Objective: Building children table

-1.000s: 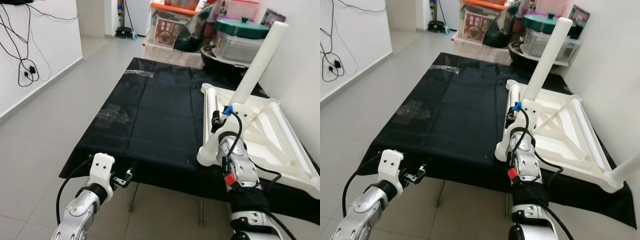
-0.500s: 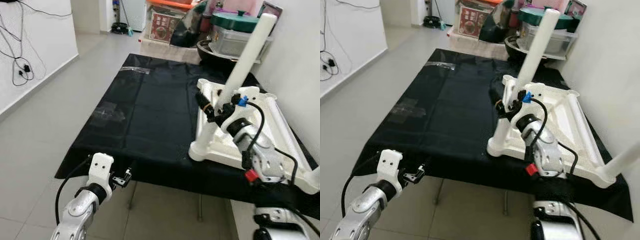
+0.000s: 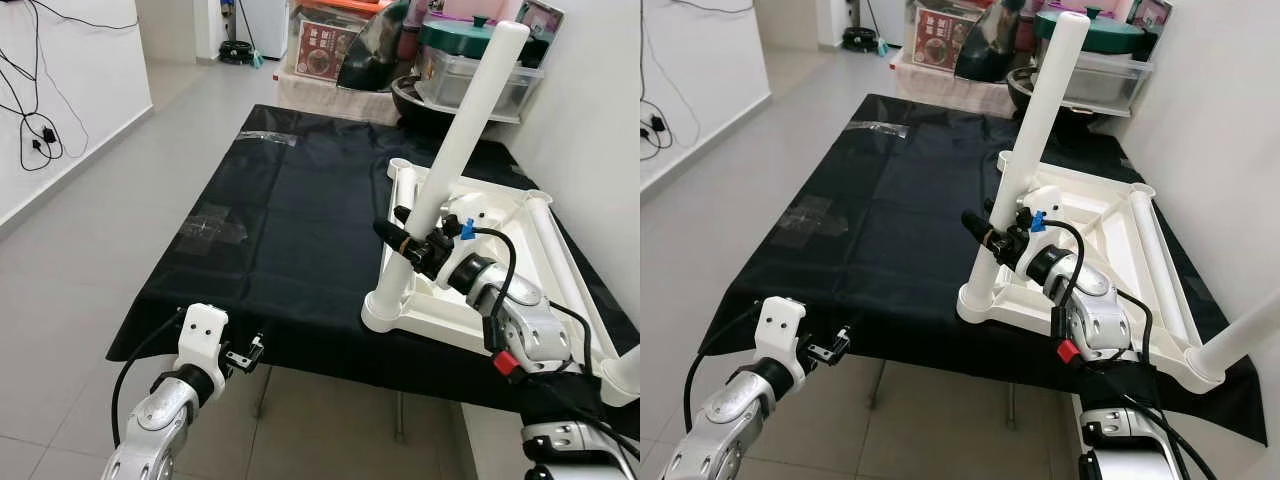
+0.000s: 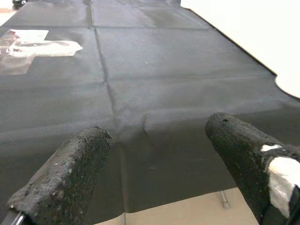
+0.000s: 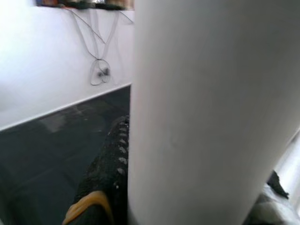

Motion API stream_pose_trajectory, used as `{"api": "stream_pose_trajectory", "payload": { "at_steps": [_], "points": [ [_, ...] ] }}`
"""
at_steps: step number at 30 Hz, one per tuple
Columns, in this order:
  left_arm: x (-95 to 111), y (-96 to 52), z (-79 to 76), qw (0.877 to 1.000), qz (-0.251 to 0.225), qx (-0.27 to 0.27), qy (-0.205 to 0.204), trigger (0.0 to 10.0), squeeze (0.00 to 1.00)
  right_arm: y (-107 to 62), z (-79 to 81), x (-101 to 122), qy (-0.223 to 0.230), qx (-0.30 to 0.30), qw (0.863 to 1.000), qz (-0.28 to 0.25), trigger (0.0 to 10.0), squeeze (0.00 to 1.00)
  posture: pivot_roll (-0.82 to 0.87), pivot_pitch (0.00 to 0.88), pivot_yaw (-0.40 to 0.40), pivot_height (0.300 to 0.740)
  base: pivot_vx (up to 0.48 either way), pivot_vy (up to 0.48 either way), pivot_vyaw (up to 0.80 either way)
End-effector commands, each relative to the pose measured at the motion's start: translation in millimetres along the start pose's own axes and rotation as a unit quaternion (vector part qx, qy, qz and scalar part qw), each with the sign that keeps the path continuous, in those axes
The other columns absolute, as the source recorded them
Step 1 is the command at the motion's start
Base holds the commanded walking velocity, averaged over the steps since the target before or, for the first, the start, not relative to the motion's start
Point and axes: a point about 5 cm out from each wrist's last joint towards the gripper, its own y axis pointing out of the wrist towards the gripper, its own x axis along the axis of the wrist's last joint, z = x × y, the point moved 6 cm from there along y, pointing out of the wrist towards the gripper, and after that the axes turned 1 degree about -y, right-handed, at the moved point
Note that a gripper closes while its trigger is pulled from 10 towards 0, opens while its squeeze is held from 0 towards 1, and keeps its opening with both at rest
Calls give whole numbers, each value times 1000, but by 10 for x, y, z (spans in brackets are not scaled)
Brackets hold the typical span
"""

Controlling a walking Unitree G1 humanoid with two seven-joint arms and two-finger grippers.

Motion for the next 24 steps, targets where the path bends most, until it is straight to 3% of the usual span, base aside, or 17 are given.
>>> {"api": "stream_pose_trajectory", "payload": {
  "at_steps": [1,2,3,4,7,9,10,11,12,13,14,15,17,18,20,21,24],
  "points": [
    [-6,24,-50,1000,4,-9,5,10000,0,-258,-659,-471,46,-295,951,74,0,0,61,0,-133,740,0,0,0],
    [-6,24,-50,1000,4,-9,5,10000,0,-258,-659,-471,46,-295,951,74,0,0,61,0,-133,740,0,0,0],
    [6,36,-51,1000,3,-10,5,10000,0,-393,-740,-619,76,-374,920,89,0,0,65,0,-135,740,0,0,0],
    [12,37,-44,1000,2,-9,5,10000,0,-487,-716,-735,92,-412,901,101,0,0,59,0,-132,740,0,0,0],
    [13,34,-38,1000,2,-8,6,10000,0,-515,-675,-781,94,-418,897,107,0,0,59,0,-132,740,0,0,0],
    [-12,18,-44,1000,5,-9,7,10000,0,-543,-523,-851,87,-418,895,127,0,0,54,0,-130,740,0,0,0],
    [-13,17,-46,1000,5,-10,7,10000,0,-523,-493,-860,86,-410,898,132,3020,0,54,0,-130,740,0,0,0],
    [-13,17,-46,1000,5,-10,7,10000,0,-523,-493,-860,86,-410,898,132,3020,0,54,0,-130,740,0,0,0],
    [-8,22,-49,1000,4,-10,7,10000,0,-492,-484,-855,86,-401,902,134,8706,0,54,0,-130,740,0,0,0],
    [-4,32,-48,1000,4,-10,7,10000,0,-410,-450,-835,85,-377,912,134,10000,0,53,0,-129,740,0,0,0],
    [-4,32,-48,1000,4,-10,7,10000,0,-410,-450,-835,85,-377,912,134,10000,0,53,0,-129,740,0,0,0],
    [5,45,-46,1000,3,-11,9,10000,0,-262,-331,-778,102,-316,935,120,10000,0,57,0,-130,740,0,0,0],
    [11,55,-45,1000,2,-11,10,10000,0,-166,-239,-732,115,-279,947,111,10000,0,58,0,-130,740,0,0,0],
    [18,54,-34,1000,1,-10,10,10000,0,-99,-193,-587,104,-238,962,80,10000,1000,59,0,-135,740,0,0,0],
    [22,50,-24,1000,1,-9,11,10000,0,-76,-169,-489,94,-221,969,61,10000,1000,54,0,-134,740,0,0,0],
    [7,36,-16,1000,2,-8,10,10000,0,-46,-140,-359,94,-179,978,41,10000,0,46,0,-132,740,0,0,0],
    [-3,26,-12,1000,3,-8,10,10000,0,-31,-113,-272,95,-148,984,29,10000,0,46,0,-132,740,0,0,0]
  ]
}}
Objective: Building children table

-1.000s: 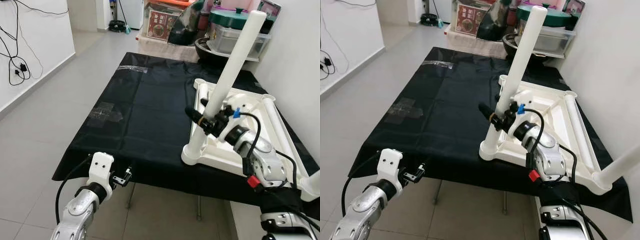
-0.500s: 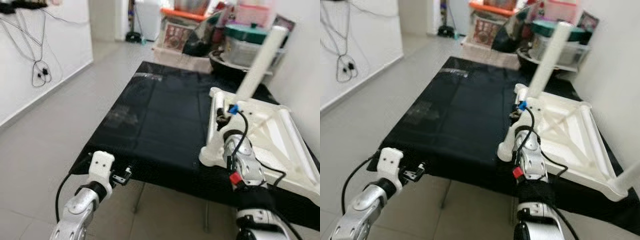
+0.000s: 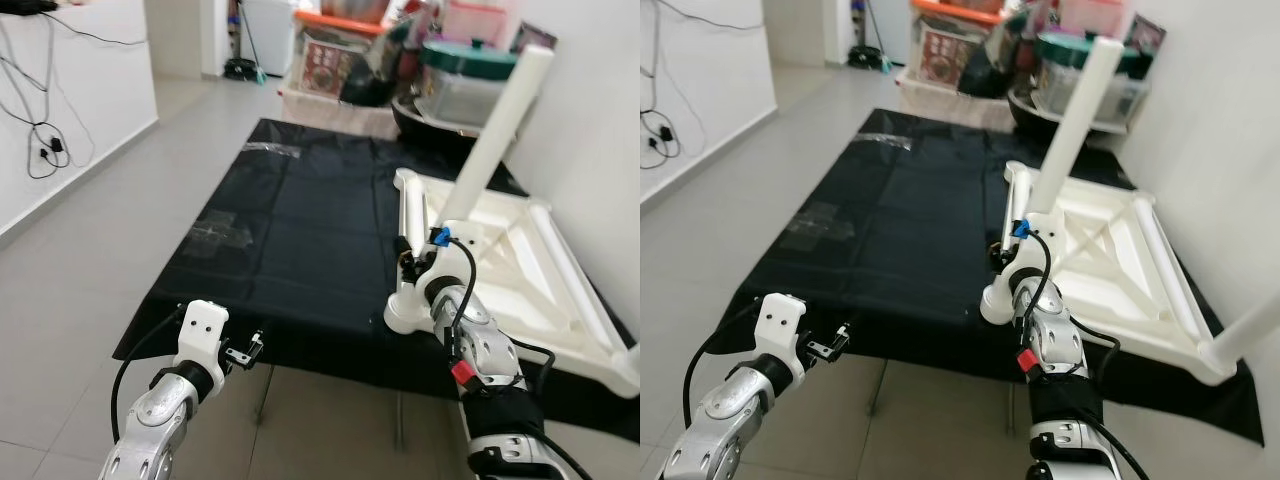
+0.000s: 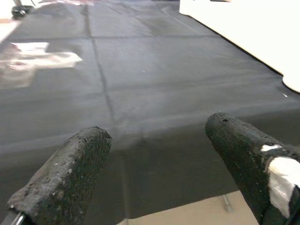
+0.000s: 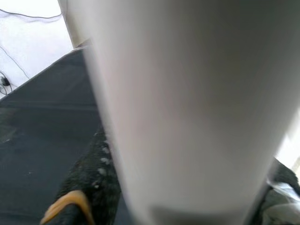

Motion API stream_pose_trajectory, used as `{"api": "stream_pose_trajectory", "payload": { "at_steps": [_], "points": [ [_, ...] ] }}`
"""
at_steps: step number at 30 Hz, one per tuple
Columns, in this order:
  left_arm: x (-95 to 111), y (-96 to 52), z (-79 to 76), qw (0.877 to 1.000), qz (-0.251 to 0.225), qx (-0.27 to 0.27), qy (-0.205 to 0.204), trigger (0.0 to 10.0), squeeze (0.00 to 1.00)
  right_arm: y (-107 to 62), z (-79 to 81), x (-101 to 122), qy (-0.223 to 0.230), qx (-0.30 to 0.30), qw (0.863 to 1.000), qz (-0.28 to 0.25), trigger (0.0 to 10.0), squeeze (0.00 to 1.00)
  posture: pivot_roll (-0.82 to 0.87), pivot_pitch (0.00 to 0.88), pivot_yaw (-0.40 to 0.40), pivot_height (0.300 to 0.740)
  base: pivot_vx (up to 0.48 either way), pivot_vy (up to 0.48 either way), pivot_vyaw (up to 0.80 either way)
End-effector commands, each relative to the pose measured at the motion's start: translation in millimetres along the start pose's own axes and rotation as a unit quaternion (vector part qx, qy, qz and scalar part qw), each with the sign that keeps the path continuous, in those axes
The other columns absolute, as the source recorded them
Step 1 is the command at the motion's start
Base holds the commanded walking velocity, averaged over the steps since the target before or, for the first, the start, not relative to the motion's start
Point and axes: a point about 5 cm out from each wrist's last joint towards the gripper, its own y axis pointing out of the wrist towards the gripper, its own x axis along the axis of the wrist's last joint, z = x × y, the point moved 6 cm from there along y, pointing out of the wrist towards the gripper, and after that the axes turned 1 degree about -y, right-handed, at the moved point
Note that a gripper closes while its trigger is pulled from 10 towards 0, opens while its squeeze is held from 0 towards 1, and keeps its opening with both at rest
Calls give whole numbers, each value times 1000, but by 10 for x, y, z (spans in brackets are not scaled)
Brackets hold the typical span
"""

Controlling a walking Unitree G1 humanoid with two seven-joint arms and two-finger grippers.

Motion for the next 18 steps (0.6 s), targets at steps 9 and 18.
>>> {"api": "stream_pose_trajectory", "payload": {
  "at_steps": [9,18],
  "points": [
    [-54,23,-51,1000,8,-7,-2,10000,0,-228,417,448,-69,251,963,-64,10000,0,49,0,-130,740,0,0,0],
    [-57,7,-24,1000,9,-4,1,10000,0,-271,356,352,-125,306,943,-33,3098,0,57,0,-139,740,0,0,0]
  ]
}}
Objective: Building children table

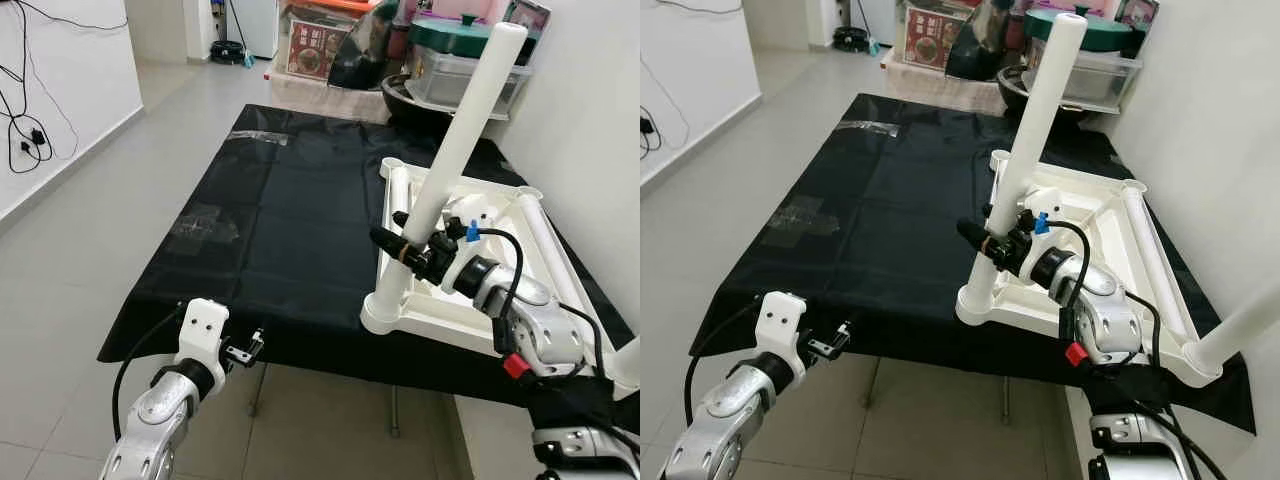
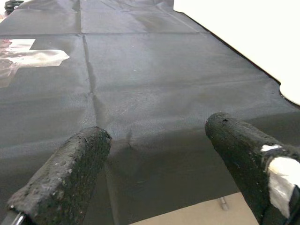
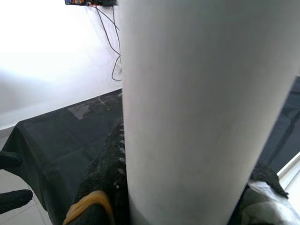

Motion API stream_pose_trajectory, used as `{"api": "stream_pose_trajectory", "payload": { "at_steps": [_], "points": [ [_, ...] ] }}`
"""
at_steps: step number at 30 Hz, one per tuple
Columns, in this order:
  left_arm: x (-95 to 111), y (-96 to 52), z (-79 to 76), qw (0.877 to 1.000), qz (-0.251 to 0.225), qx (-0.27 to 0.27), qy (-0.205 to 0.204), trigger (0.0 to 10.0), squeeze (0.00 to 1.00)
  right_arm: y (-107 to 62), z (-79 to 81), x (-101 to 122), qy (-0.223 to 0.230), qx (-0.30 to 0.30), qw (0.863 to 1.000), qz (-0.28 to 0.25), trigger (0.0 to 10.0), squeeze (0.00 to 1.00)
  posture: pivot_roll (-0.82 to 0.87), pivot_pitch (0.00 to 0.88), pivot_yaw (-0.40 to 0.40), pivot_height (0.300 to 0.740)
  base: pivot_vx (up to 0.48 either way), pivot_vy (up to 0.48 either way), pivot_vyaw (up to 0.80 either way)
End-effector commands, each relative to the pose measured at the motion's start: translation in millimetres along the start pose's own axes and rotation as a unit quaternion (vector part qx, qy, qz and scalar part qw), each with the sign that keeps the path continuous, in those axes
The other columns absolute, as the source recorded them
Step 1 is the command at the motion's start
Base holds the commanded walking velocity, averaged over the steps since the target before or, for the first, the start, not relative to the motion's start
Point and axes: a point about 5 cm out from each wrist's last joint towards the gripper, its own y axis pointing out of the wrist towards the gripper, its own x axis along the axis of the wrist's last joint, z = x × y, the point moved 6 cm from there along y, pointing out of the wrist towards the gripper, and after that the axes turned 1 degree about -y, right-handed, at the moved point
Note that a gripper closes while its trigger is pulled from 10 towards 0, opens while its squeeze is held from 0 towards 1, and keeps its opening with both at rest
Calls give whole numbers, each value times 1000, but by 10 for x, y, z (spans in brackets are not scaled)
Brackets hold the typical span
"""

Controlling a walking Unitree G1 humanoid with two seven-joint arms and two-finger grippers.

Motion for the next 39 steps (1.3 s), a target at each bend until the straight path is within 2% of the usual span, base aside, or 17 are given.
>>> {"api": "stream_pose_trajectory", "payload": {
  "at_steps": [1,2,3,5,6,7,9,11,17,18,24,25,30,31,33,34,39],
  "points": [
    [-65,-13,-26,1000,10,-3,0,10000,0,46,-51,-76,-24,-19,999,19,0,0,55,0,-140,740,0,0,0],
    [-65,-13,-26,1000,10,-3,0,10000,0,46,-51,-76,-24,-19,999,19,0,0,55,0,-140,740,0,0,0],
    [-69,-27,-45,1000,10,-3,-2,10000,0,-9,-462,-287,-18,-187,980,70,0,0,56,0,-141,740,0,0,0],
    [-70,-32,-49,1000,10,-3,-2,10000,0,-81,-623,-367,-14,-259,962,90,0,0,54,0,-138,740,0,0,0],
    [-70,-34,-51,1000,10,-3,-2,10000,0,-257,-855,-389,0,-373,924,90,0,0,52,0,-137,740,0,0,0],
    [-70,-34,-51,1000,10,-3,-2,10000,0,-257,-855,-389,0,-373,924,90,0,0,52,0,-137,740,0,0,0],
    [-62,-23,-56,1000,10,-5,-2,10000,0,-717,-1038,-401,13,-547,834,62,0,0,54,0,-135,740,0,0,0],
    [-60,-14,-57,1000,10,-5,-2,10000,0,-801,-986,-421,17,-577,815,54,0,0,56,0,-133,740,0,0,0],
    [-56,-1,-59,1000,10,-7,-1,10000,0,-609,-694,-547,47,-544,836,62,0,0,49,0,-129,740,0,0,0],
    [-57,-3,-68,1000,10,-9,-1,10000,0,-509,-635,-576,53,-528,845,72,10000,0,48,0,-132,740,0,0,0],
    [-69,-1,-78,1000,11,-9,-2,10000,0,-392,-650,-475,61,-515,854,42,10000,0,50,0,-136,740,0,0,0],
    [-71,3,-80,1000,11,-9,-2,10000,0,-365,-671,-422,58,-508,859,30,10000,1000,53,0,-141,740,0,0,0],
    [-63,2,-72,1000,9,-7,-2,10000,0,-295,-675,-337,53,-488,871,19,10000,1000,55,0,-143,740,0,0,0],
    [-66,-8,-67,1000,9,-5,-3,10000,0,-201,-666,-164,47,-446,894,-16,10000,0,49,0,-141,740,0,0,0],
    [-66,-8,-67,1000,9,-5,-3,10000,0,-201,-666,-164,47,-446,894,-16,10000,0,49,0,-141,740,0,0,0],
    [-75,-19,-67,1000,10,-5,-4,10000,0,-52,-552,168,34,-334,938,-81,10000,0,45,0,-136,740,0,0,0],
    [-74,-8,-73,1000,10,-7,-3,10000,0,8,-410,285,9,-250,963,-104,10000,0,45,0,-136,740,0,0,0]
  ]
}}
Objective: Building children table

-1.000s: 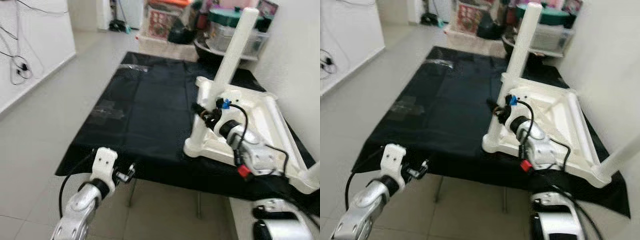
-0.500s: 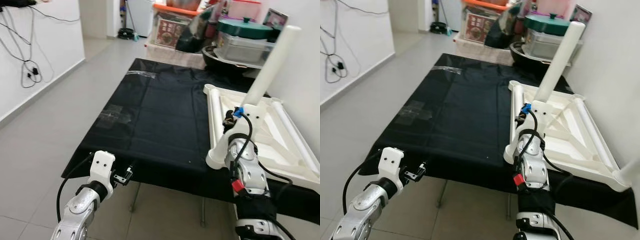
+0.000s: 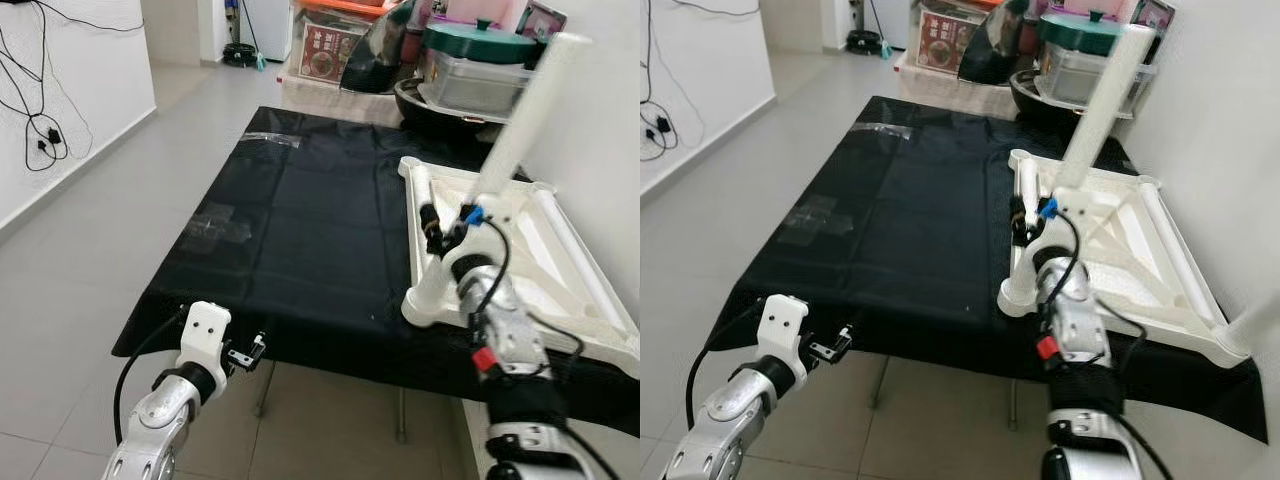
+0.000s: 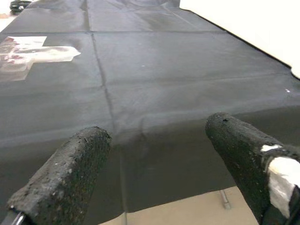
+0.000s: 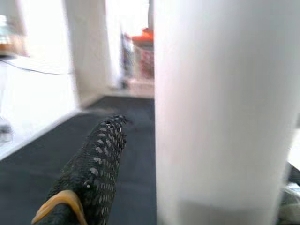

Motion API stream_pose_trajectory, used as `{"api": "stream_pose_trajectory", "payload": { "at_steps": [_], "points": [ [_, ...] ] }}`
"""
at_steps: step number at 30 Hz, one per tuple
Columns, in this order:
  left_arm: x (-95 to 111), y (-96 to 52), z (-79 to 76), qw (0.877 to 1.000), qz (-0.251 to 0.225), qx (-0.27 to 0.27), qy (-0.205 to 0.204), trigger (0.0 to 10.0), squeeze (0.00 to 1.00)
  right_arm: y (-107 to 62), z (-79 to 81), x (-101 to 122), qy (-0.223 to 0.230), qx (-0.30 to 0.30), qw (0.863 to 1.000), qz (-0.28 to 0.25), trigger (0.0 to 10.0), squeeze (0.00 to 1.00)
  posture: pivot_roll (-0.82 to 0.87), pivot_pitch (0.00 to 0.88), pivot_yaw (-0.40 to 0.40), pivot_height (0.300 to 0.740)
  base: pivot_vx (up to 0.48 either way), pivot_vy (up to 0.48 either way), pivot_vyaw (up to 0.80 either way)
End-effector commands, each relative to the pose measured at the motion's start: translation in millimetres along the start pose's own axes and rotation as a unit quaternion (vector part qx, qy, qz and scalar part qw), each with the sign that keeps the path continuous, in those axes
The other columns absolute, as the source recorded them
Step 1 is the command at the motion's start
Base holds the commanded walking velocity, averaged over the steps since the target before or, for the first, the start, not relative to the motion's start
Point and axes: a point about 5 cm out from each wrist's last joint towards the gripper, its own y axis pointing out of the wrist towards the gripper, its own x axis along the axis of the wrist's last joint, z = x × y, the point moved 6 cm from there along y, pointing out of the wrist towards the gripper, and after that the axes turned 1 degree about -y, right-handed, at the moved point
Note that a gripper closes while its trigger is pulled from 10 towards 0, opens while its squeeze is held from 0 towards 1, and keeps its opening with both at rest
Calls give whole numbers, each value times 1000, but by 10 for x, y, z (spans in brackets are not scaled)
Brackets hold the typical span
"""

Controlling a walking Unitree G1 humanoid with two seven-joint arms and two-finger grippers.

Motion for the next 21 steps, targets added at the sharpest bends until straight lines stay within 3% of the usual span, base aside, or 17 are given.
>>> {"api": "stream_pose_trajectory", "payload": {
  "at_steps": [1,3,4,6,7,8,9,10,11,12,14,15,16,19,20,21],
  "points": [
    [-42,14,-30,1000,7,-4,-1,10000,0,-40,283,24,-12,107,994,-12,10000,0,48,0,-135,740,0,0,0],
    [-42,14,-30,1000,7,-4,-1,10000,0,-40,283,24,-12,107,994,-12,10000,0,48,0,-135,740,0,0,0],
    [-38,18,-32,1000,6,-5,-1,10000,0,-124,414,-109,-5,168,986,13,10000,0,40,0,-132,740,0,0,0],
    [-38,18,-32,1000,6,-5,-1,10000,0,-124,414,-109,-5,168,986,13,10000,0,40,0,-132,740,0,0,0],
    [-39,16,-43,1000,7,-7,0,10000,0,-221,534,-257,-2,217,975,39,10000,0,46,0,-132,740,0,0,0],
    [-39,16,-43,1000,7,-7,0,10000,0,-221,534,-257,-2,217,975,39,10000,0,46,0,-132,740,0,0,0],
    [-40,14,-51,1000,7,-8,0,10000,0,-292,612,-364,1,244,968,57,9294,0,50,0,-133,740,0,0,0],
    [-43,12,-52,1000,8,-8,0,10000,0,-312,629,-438,-3,247,967,66,3333,0,51,0,-133,740,0,0,0],
    [-44,13,-51,1000,8,-8,0,10000,0,-300,614,-488,-14,238,969,71,0,0,52,0,-133,740,0,0,0],
    [-45,13,-47,1000,8,-8,1,10000,0,-270,564,-549,-36,218,972,81,0,0,53,0,-133,740,0,0,0],
    [-45,13,-47,1000,8,-8,1,10000,0,-270,564,-549,-36,218,972,81,0,0,53,0,-133,740,0,0,0],
    [-48,10,-45,1000,9,-7,1,10000,0,-243,496,-610,-67,194,975,89,0,0,52,0,-134,740,0,0,0],
    [-48,4,-43,1000,9,-7,1,10000,0,-186,295,-705,-81,124,982,114,0,0,52,0,-134,740,0,0,0],
    [-51,-2,-44,1000,9,-7,1,10000,0,-164,154,-768,-88,75,985,131,0,0,49,0,-135,740,0,0,0],
    [-54,-5,-51,1000,10,-8,1,10000,0,-171,-118,-848,-79,-21,984,158,0,0,50,0,-135,740,0,0,0],
    [-54,-5,-51,1000,10,-8,1,10000,0,-171,-118,-848,-79,-21,984,158,0,0,50,0,-135,740,0,0,0]
  ]
}}
